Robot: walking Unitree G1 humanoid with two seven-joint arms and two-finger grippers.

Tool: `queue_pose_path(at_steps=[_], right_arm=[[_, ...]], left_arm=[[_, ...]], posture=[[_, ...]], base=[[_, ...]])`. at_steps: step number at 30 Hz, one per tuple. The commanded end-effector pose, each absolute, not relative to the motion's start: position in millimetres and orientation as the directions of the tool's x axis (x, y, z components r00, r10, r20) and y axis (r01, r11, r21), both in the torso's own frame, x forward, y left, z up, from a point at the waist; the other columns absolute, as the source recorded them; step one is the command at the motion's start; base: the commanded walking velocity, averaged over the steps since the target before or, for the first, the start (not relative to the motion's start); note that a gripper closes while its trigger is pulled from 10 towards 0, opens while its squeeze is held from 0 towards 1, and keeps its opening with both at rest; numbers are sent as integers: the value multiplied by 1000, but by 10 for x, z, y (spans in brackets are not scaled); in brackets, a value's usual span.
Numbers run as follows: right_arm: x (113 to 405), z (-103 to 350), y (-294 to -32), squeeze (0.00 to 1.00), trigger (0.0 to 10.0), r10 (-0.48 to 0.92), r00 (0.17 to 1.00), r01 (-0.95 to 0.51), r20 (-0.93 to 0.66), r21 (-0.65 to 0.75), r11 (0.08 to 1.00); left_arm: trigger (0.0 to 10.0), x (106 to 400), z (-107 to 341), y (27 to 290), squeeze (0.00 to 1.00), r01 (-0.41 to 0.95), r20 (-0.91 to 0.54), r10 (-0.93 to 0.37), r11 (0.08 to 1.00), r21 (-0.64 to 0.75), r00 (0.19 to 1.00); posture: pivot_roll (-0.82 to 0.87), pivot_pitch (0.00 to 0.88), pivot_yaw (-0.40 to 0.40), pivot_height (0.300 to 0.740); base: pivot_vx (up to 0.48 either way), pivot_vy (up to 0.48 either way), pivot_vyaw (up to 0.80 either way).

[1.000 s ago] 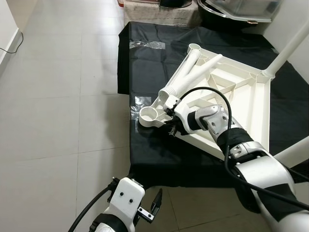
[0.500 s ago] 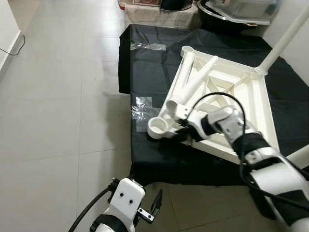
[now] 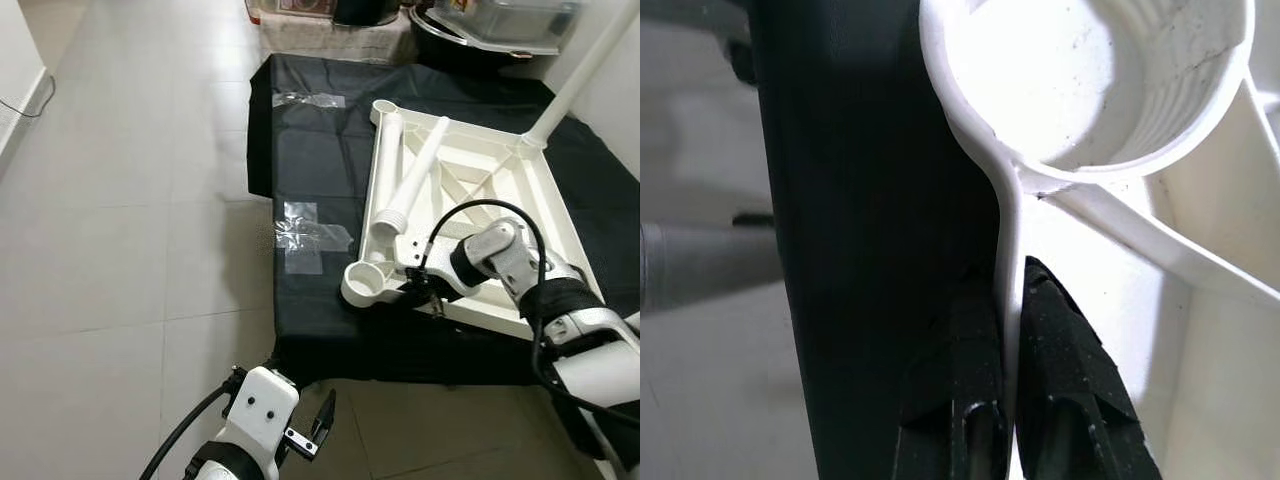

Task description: Building children table

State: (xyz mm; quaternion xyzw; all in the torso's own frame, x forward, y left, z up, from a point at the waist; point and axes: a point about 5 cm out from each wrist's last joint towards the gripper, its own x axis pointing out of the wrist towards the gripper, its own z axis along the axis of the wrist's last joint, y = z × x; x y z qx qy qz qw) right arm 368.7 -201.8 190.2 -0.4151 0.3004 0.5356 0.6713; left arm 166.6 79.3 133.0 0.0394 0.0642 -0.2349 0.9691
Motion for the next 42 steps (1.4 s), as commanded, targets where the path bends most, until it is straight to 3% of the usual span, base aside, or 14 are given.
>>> queue_pose_path(at_steps=[1,10,11,13,14,18,19,20,21,26,27,28,29,42], right_arm=[[3573,1642,-2192,0,0,332,153,-988,-931,-148,42],[3534,1605,-2415,0,0,188,174,-985,-967,-174,18],[3555,1597,-2375,0,9020,226,198,-980,-954,-191,51],[3555,1597,-2375,0,9020,226,198,-980,-954,-191,51],[3572,1601,-2338,0,10000,254,211,-977,-944,-201,66],[3631,1638,-2220,0,10000,339,259,-965,-904,-233,116],[3647,1654,-2187,188,10000,365,269,-963,-891,-235,135],[3647,1654,-2187,188,10000,365,269,-963,-891,-235,135],[3670,1682,-2154,1000,10000,388,287,-957,-876,-244,158],[3676,1753,-2156,1000,10000,400,269,-963,-876,-234,134],[3684,1800,-2178,380,10000,393,275,-961,-877,-245,128],[3684,1800,-2178,380,10000,393,275,-961,-877,-245,128],[3685,1868,-2204,0,10000,393,272,-962,-878,-247,114],[3661,2631,-2540,0,10000,449,372,-927,-813,-351,133]], left_arm=[[10000,1643,1280,771,0,476,-170,-465,879,24,869],[10000,1648,1277,773,0,475,-171,-465,879,24,869],[10000,1650,1271,777,0,475,-172,-465,879,25,869],[10000,1650,1271,777,0,475,-172,-465,879,25,869],[10000,1652,1269,779,0,476,-172,-465,879,26,869],[10000,1653,1267,783,0,475,-173,-464,879,27,869],[10000,1652,1266,783,0,475,-174,-464,879,27,869],[10000,1652,1266,783,0,475,-174,-464,879,27,869],[10000,1652,1265,782,0,475,-174,-464,879,28,869],[10000,1654,1262,784,0,475,-175,-463,879,30,869],[10000,1656,1261,785,0,475,-175,-463,879,30,869],[10000,1656,1261,785,0,475,-175,-463,879,30,869],[10000,1657,1260,785,0,475,-175,-463,880,30,869],[10000,1692,1239,787,0,476,-174,-465,879,31,868]], posture=[[97,165,-139,740],[98,165,-141,740],[97,165,-139,740],[97,165,-139,740],[96,165,-138,740],[97,164,-138,740],[98,164,-135,740],[98,164,-135,740],[98,164,-138,740],[98,166,-136,740],[96,165,-135,740],[96,165,-135,740],[96,165,-135,740],[78,146,-128,740]], base=[[0,0,0],[0,0,0],[0,0,0],[0,0,0],[0,0,0],[0,0,0],[0,0,0],[0,0,0],[0,0,0],[0,0,0],[0,0,0],[0,0,0],[0,0,0],[0,0,0]])
